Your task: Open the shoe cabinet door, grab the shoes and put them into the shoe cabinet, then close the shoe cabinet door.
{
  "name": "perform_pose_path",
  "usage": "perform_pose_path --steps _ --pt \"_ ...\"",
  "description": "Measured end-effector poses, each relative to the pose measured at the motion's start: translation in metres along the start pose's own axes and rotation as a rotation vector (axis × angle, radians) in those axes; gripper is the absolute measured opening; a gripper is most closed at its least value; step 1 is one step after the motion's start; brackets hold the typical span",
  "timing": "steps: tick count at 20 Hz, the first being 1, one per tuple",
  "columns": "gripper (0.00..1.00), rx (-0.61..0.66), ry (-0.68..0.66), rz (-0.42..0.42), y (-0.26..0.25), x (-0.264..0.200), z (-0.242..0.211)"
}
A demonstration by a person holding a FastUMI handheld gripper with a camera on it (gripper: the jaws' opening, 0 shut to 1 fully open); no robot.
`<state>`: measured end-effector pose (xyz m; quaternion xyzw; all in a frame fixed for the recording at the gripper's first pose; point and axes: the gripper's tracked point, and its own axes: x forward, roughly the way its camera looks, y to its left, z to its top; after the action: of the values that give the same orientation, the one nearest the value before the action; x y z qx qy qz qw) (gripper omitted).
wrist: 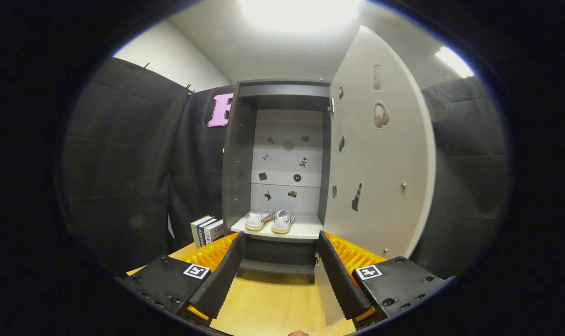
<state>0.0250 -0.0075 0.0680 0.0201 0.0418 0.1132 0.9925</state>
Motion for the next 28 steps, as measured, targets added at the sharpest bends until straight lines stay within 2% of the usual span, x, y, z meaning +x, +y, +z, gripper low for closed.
perform_pose_path --steps 7,13,22,28 --pt "0.97 0.022 -0.007 0.060 -0.041 -0.050 0.021" --pt "0.97 0.066 -0.016 0.021 -0.105 -0.068 0.026" --pt "0.97 0.084 0.004 -0.131 -0.209 -0.040 0.008" --pt "0.97 0.133 0.062 -0.146 -0.236 0.009 -0.020"
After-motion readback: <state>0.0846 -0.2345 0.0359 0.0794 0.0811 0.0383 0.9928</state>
